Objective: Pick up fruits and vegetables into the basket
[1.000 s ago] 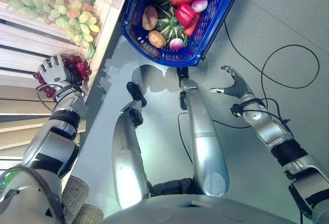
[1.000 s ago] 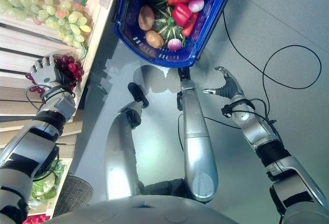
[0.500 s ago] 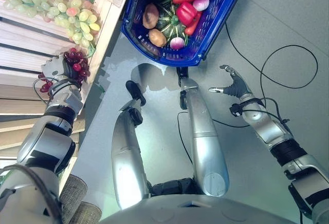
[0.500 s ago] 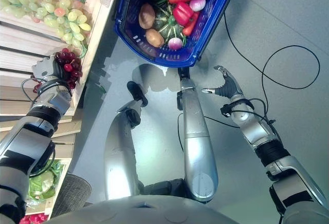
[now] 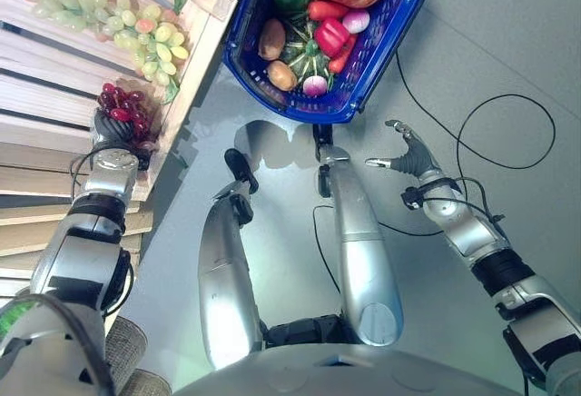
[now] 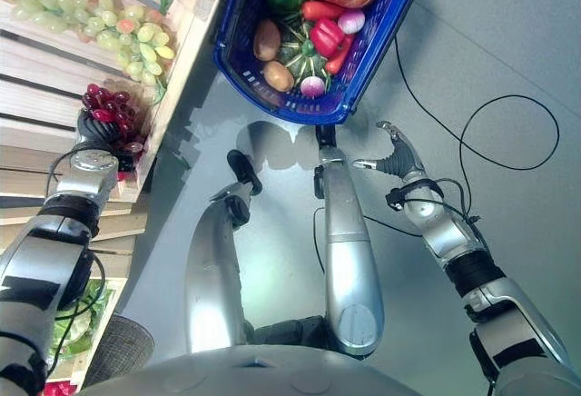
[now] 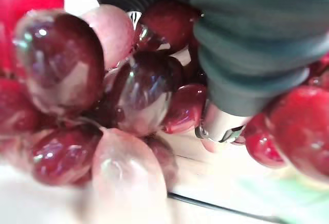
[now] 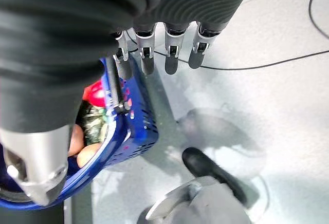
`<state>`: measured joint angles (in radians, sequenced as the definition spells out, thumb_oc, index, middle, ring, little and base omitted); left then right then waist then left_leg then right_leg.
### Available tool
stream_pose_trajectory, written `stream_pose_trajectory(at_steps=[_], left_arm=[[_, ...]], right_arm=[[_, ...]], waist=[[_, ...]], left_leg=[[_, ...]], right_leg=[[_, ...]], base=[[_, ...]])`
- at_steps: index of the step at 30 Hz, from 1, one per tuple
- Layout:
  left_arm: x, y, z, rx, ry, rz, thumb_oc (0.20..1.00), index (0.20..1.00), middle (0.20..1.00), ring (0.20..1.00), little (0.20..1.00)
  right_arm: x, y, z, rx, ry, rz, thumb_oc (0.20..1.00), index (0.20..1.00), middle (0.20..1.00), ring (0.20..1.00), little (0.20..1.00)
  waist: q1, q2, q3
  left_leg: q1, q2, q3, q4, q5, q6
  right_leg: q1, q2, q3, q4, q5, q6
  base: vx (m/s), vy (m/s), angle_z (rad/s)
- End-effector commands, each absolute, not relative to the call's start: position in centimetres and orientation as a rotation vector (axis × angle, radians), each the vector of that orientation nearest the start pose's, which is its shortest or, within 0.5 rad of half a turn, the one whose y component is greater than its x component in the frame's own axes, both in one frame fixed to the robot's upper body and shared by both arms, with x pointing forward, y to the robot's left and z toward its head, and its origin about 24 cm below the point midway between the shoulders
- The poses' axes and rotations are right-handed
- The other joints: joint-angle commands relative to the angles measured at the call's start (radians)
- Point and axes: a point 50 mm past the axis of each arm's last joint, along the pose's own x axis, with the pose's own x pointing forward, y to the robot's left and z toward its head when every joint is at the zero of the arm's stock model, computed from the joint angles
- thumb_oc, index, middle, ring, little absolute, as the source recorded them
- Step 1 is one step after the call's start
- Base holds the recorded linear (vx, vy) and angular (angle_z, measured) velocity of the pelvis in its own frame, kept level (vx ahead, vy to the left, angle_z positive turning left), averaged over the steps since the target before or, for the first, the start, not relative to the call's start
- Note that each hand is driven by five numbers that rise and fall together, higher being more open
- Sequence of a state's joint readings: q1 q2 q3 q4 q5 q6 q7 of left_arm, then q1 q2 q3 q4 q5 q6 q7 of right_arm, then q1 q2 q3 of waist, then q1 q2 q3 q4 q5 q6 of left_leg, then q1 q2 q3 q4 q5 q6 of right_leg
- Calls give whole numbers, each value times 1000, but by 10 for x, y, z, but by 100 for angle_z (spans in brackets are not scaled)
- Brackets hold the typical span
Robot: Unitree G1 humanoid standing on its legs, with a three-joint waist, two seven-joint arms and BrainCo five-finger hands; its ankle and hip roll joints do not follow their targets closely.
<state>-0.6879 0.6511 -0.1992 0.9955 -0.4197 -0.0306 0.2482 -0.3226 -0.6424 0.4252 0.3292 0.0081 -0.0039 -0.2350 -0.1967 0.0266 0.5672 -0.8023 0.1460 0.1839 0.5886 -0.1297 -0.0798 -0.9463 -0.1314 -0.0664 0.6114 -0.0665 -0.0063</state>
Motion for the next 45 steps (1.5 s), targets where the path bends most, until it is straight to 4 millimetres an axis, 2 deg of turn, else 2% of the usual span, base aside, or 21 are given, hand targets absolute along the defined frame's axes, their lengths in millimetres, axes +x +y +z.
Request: stream_pose_trajectory(at_steps=[1, 6, 10, 14, 15, 18, 22, 30, 31, 33, 37, 42, 45], left_arm=[[327, 268, 30, -143, 232, 202, 200, 200, 200, 200, 200], [316, 248, 33, -374, 112, 89, 200, 200, 200, 200, 200], [308, 234, 42, -456, 5, 26, 200, 200, 200, 200, 200], [305, 232, 61, -413, -85, -10, 200, 200, 200, 200, 200], [304, 232, 73, -372, -136, -39, 200, 200, 200, 200, 200], [304, 230, 91, -340, -188, -72, 200, 200, 200, 200, 200], [303, 226, 114, -278, -276, -129, 200, 200, 200, 200, 200], [302, 211, 146, -132, -374, -240, 200, 200, 200, 200, 200], [302, 210, 151, -103, -393, -248, 200, 200, 200, 200, 200], [303, 207, 162, -36, -426, -272, 200, 200, 200, 200, 200], [304, 196, 179, 73, -473, -341, 200, 200, 200, 200, 200], [305, 180, 189, 108, -496, -428, 200, 200, 200, 200, 200], [304, 159, 193, 58, -507, -516, 200, 200, 200, 200, 200]], right_arm=[[284, -217, 46, -740, 56, 61, 1000, 1000, 1000, 1000, 1000], [275, -219, 41, -744, 94, 55, 1000, 1000, 1000, 1000, 1000], [269, -218, 34, -755, 142, 63, 1000, 1000, 1000, 1000, 1000], [267, -218, 35, -784, 149, 75, 1000, 1000, 1000, 1000, 1000], [267, -217, 36, -803, 144, 83, 1000, 1000, 1000, 1000, 1000], [270, -212, 39, -840, 132, 109, 1000, 1000, 1000, 1000, 1000], [277, -199, 48, -908, 79, 160, 1000, 1000, 1000, 1000, 1000], [297, -173, 69, -1036, -20, 227, 1000, 1000, 1000, 1000, 1000], [299, -171, 72, -1043, -26, 232, 1000, 1000, 1000, 1000, 1000], [305, -164, 76, -1056, -36, 248, 1000, 1000, 1000, 1000, 1000], [314, -151, 86, -1020, -53, 260, 1000, 1000, 1000, 1000, 1000], [322, -134, 98, -941, -126, 226, 1000, 1000, 1000, 1000, 1000], [326, -113, 120, -817, -252, 179, 1000, 1000, 1000, 1000, 1000]], waist=[[24, -4, -47], [44, 3, -47], [65, 5, -47], [75, 3, -47], [80, 5, -47], [87, 5, -47], [101, 11, -47], [127, 23, -47], [130, 23, -47], [138, 25, -49], [152, 25, -72], [162, 23, -94], [171, 22, -123]], left_leg=[[-9, -32, 35, -13, -42, 52], [48, -44, 33, -32, -39, 61], [115, -58, 28, -52, -36, 72], [165, -60, 26, -62, -37, 79], [194, -62, 24, -66, -38, 82], [233, -63, 22, -75, -36, 84], [297, -67, 16, -91, -35, 83], [418, -84, -5, -130, -28, 76], [414, -83, 3, -140, 0, 83], [442, -86, -3, -151, 3, 79], [483, -92, -15, -172, 6, 74], [526, -95, -25, -193, 6, 68], [569, -99, -37, -215, 0, 64]], right_leg=[[25, 7, -34, 27, -103, 69], [88, 1, -42, 15, -104, 71], [164, -3, -47, -2, -102, 74], [217, -7, -45, -9, -104, 74], [247, -10, -43, -11, -106, 75], [288, -16, -41, -22, -103, 78], [357, -27, -38, -38, -105, 82], [490, -54, -48, -72, -111, 81], [488, -56, -56, -87, -84, 72], [519, -62, -58, -97, -82, 74], [566, -74, -64, -119, -82, 77], [614, -85, -71, -143, -80, 83], [660, -94, -79, -167, -82, 89]], base=[[14, 35, 9], [17, 42, 11], [34, 31, 10], [36, 25, 5], [35, 28, -1], [24, 16, 1], [25, 3, -3], [33, -8, 0], [-54, -31, 0], [-8, -40, 10], [47, -50, 5], [47, -42, 3], [81, -47, 2]])
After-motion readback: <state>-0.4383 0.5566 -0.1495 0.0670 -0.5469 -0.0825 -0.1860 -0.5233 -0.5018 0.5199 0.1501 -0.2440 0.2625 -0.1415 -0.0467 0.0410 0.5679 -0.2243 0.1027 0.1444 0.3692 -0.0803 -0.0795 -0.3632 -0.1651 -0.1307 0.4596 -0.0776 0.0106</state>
